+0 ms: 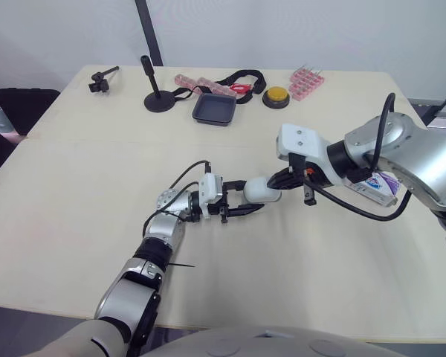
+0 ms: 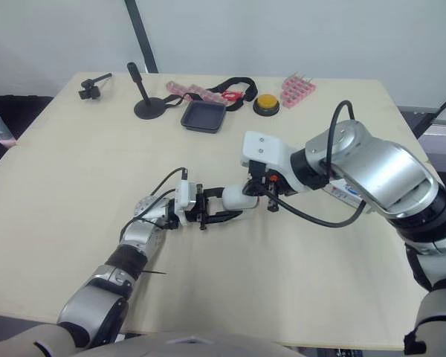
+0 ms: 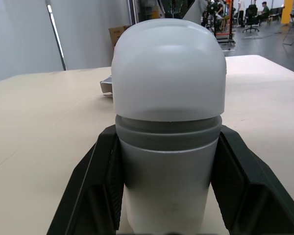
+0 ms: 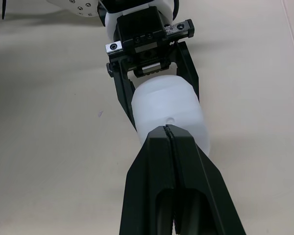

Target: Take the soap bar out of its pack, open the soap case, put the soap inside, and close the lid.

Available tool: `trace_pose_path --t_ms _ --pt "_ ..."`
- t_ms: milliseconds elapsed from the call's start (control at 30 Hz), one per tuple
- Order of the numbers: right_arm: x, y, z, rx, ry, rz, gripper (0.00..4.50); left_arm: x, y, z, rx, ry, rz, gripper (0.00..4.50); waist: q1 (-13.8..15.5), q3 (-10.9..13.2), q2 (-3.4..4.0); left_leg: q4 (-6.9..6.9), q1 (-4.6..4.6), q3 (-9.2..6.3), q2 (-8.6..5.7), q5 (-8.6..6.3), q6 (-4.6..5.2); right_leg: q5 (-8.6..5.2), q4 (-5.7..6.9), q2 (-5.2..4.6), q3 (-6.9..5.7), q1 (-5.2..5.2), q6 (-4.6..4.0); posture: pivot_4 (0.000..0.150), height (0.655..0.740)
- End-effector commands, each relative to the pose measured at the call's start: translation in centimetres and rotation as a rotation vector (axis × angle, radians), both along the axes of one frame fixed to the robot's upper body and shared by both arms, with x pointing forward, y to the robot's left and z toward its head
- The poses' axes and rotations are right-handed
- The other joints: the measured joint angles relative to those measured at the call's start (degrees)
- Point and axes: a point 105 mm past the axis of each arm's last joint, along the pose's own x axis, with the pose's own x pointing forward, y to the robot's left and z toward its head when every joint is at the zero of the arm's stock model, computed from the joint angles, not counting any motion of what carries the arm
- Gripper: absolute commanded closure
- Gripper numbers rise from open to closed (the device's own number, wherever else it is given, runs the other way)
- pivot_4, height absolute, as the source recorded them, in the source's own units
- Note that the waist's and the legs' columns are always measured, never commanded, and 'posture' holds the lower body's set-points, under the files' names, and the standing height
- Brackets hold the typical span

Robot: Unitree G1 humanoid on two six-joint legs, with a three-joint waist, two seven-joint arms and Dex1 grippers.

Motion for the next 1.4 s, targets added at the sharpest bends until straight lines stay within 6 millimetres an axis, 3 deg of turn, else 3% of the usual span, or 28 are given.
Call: trace_pose_path --t_ms 33,367,667,733,1000,1133,1233,1400 --pt "-0.2 0.1 -1.2 -0.028 0.023 0.006 4.47 -0.2 -0.1 0.3 0.001 -0.018 -0.006 2.62 0.01 0.00 0.00 0.00 0.02 0.00 0.00 0.00 0.00 0.00 0.00 0.00 0.00 0.01 0.00 0.150 0.7400" --pt "0.1 0.0 -3.1 -0.046 0.062 -0.012 4.47 -0.2 -0.1 0.3 -0.002 -0.018 -0.005 2.62 -0.40 0.00 0.00 -0.44 0.88 0.02 0.00 -0.11 -0.18 -0.01 -0.45 -0.01 -0.04 0.84 -0.01 0.150 0.7400" --pt "0.7 -0.5 -4.1 -0.056 0.079 -0.050 4.47 -0.1 -0.1 0.4 -0.004 -0.015 -0.003 2.62 -1.07 -0.10 -0.07 -0.52 1.04 0.04 0.00 -0.11 -0.21 -0.01 -0.57 -0.04 -0.05 1.04 -0.01 0.150 0.7400" --pt "0.8 -0.5 -3.5 -0.037 0.069 -0.048 4.47 -0.1 -0.1 0.3 -0.001 -0.013 -0.003 2.62 -1.15 -0.11 -0.07 -0.53 1.07 0.03 -0.01 -0.12 -0.22 -0.02 -0.58 -0.07 -0.05 1.07 -0.03 0.150 0.7400" --pt "0.3 0.2 2.9 0.179 -0.066 0.017 4.47 -0.1 0.2 0.0 0.005 -0.012 -0.001 2.62 -0.80 0.00 -0.02 -0.56 0.82 0.04 -0.04 -0.04 -0.07 -0.01 -0.68 -0.10 -0.07 0.88 -0.01 0.150 0.7400" --pt "-0.6 -0.9 4.2 0.309 -0.134 0.021 4.47 -0.1 0.3 0.0 0.008 -0.012 -0.001 2.62 -0.09 0.01 -0.08 -0.82 0.78 0.04 -0.04 -0.04 -0.06 0.00 -0.96 -0.06 -0.11 0.88 0.00 0.150 0.7400" --pt "-1.1 -1.9 4.1 0.355 -0.159 0.013 4.47 -0.2 0.5 -0.1 0.009 -0.013 -0.001 2.62 0.10 0.03 -0.07 -0.86 0.74 0.07 -0.02 -0.06 -0.06 0.00 -1.09 -0.03 -0.11 0.86 0.00 0.150 0.7400" --pt "-1.7 -4.5 3.2 0.408 -0.162 -0.018 2.97 -0.1 0.8 0.2 -0.001 -0.007 0.006 2.62 0.00 0.03 -0.08 -0.90 0.78 0.09 -0.01 -0.06 -0.07 0.00 -1.13 -0.04 -0.11 0.86 0.00 0.150 0.7400"
